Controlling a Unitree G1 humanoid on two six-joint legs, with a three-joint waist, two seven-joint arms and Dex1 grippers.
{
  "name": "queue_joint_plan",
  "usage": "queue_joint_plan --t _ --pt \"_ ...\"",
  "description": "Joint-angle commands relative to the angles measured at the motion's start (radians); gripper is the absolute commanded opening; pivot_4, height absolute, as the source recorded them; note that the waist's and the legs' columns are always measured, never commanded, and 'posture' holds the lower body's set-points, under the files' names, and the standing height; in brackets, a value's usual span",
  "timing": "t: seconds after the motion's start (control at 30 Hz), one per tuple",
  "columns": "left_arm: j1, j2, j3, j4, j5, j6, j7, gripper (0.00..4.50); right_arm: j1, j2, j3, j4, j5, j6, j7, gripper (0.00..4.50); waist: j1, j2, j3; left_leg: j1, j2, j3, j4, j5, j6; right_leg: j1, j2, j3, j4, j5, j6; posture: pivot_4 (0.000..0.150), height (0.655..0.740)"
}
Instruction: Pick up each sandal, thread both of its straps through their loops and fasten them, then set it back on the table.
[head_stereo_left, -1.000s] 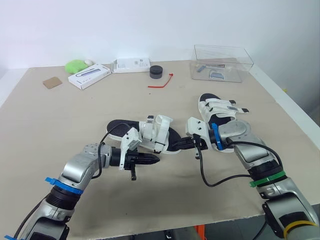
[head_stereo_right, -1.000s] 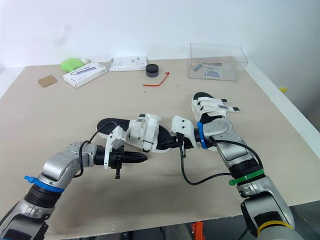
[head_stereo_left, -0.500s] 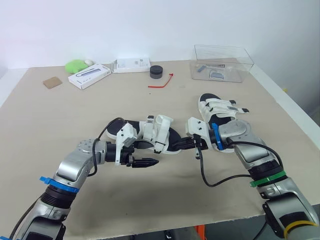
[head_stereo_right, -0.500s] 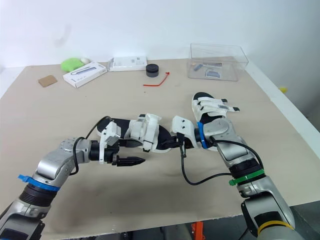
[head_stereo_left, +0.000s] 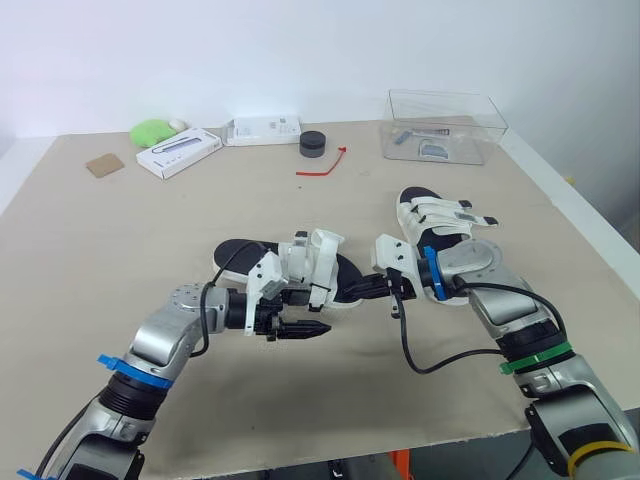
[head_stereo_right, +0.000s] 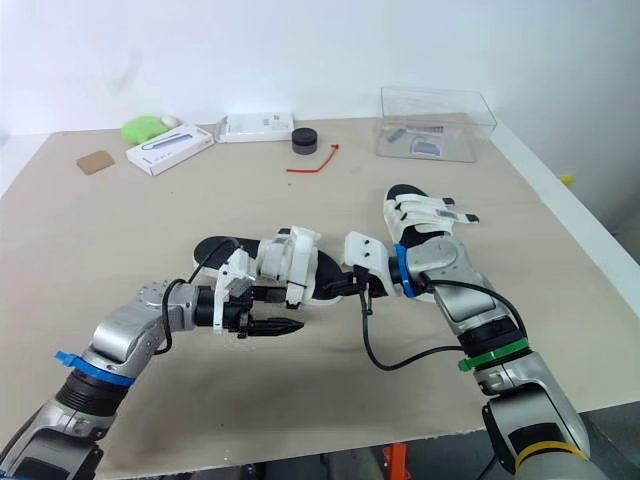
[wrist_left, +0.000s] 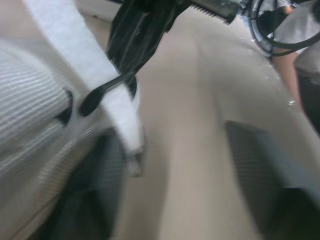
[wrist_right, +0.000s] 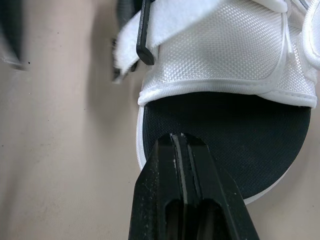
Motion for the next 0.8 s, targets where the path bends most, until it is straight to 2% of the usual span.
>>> queue_joint_plan --t 0.03,0.1,0.13,0.3,0.43,0.6,0.7,0.8 --pt "-0.028 -0.009 0.007 0.019 0.009 0.007 0.022 0.98 -0.006 -0.015 -0.014 -0.013 -0.002 -0.001 0.004 0.0 0.0 0.0 0.0 0.0 0.0 0.0 0.0 0.0 0.0 0.0 0.0 0.0 0.0 0.0 0.0 0.15 0.74" --pt "-0.037 -0.012 0.011 0.029 0.008 0.012 0.025 0.12 -0.007 -0.016 -0.013 -0.011 -0.002 -0.002 0.005 0.0 0.0 0.0 0.0 0.0 0.0 0.0 0.0 0.0 0.0 0.0 0.0 0.0 0.0 0.0 0.0 0.15 0.74" --pt "-0.04 -0.014 0.013 0.032 0.006 0.014 0.025 0.02 -0.009 -0.016 -0.012 -0.009 -0.003 -0.003 0.006 0.0 0.0 0.0 0.0 0.0 0.0 0.0 0.0 0.0 0.0 0.0 0.0 0.0 0.0 0.0 0.0 0.15 0.74" --pt "-0.034 -0.008 0.018 0.021 -0.016 0.029 0.003 0.02 -0.013 -0.014 -0.011 -0.006 -0.003 -0.004 0.008 0.0 0.0 0.0 0.0 0.0 0.0 0.0 0.0 0.0 0.0 0.0 0.0 0.0 0.0 0.0 0.0 0.15 0.74" --pt "0.012 0.082 0.022 -0.068 -0.095 0.114 -0.104 0.02 -0.017 -0.012 -0.01 -0.001 -0.004 -0.006 0.009 0.0 -0.002 0.0 0.0 0.0 0.0 0.0 0.0 0.0 0.0 0.0 0.0 0.0 0.0 0.0 0.0 0.15 0.74" --pt "0.104 0.276 0.007 -0.168 -0.154 0.208 -0.238 0.02 -0.02 -0.01 -0.009 0.006 -0.006 -0.01 0.012 0.0 -0.002 0.002 0.0 0.001 0.003 -0.001 -0.001 -0.001 0.001 -0.001 0.003 0.0 0.0 -0.001 -0.002 0.15 0.74" --pt "0.134 0.321 0.003 -0.21 -0.177 0.235 -0.251 0.02 -0.02 -0.01 -0.008 0.009 -0.005 -0.014 0.013 0.0 -0.002 0.001 0.0 0.001 0.003 -0.001 -0.001 -0.001 0.001 -0.001 0.003 -0.001 0.001 -0.002 -0.003 0.15 0.74" --pt "0.127 0.31 0.019 -0.229 -0.186 0.248 -0.212 0.02 -0.024 -0.008 -0.008 0.016 -0.005 -0.019 0.014 0.0 -0.002 0.001 0.0 0.001 0.003 0.0 -0.001 -0.001 0.001 -0.001 0.003 -0.001 0.001 -0.002 -0.003 0.15 0.74"
